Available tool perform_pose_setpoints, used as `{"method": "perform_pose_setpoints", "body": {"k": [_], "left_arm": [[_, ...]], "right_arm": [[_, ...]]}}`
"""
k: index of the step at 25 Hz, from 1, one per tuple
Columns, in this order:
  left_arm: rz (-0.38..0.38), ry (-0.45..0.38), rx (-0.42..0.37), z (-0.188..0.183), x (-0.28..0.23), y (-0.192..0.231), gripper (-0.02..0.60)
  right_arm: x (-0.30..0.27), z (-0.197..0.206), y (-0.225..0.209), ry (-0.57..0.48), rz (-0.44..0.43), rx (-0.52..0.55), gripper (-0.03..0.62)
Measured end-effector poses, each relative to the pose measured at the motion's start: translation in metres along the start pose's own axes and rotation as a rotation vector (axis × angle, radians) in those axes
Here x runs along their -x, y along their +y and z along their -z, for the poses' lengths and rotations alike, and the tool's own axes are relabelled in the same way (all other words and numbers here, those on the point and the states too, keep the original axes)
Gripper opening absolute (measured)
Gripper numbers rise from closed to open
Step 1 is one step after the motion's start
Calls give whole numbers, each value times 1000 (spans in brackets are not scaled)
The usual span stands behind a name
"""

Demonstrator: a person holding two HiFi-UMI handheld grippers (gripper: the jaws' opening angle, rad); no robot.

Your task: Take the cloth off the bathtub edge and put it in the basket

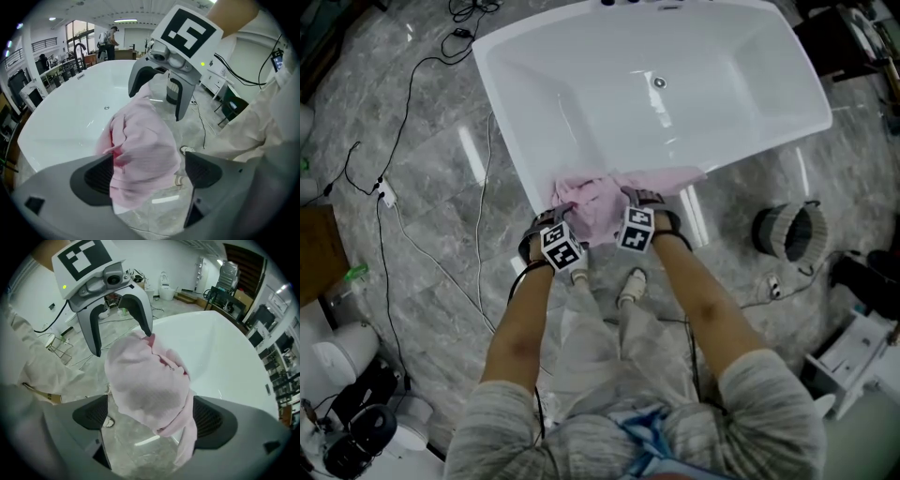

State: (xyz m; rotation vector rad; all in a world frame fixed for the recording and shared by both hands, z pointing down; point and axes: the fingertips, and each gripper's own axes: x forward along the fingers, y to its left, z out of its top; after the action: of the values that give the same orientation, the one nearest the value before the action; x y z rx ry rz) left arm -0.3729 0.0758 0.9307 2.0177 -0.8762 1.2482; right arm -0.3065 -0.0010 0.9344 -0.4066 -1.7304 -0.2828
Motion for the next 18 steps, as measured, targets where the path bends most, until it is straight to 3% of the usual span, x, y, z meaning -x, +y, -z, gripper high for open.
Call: {"method": "perform_pose_setpoints", "body": {"k": [9, 18], "left_arm": [[35, 74, 35, 17, -29, 9, 466], [87, 110, -9, 23, -48, 1, 465]], "right_arm": [[-31, 33, -14, 128, -61, -11, 535], [-48, 17, -7, 101, -104, -48, 534]]}}
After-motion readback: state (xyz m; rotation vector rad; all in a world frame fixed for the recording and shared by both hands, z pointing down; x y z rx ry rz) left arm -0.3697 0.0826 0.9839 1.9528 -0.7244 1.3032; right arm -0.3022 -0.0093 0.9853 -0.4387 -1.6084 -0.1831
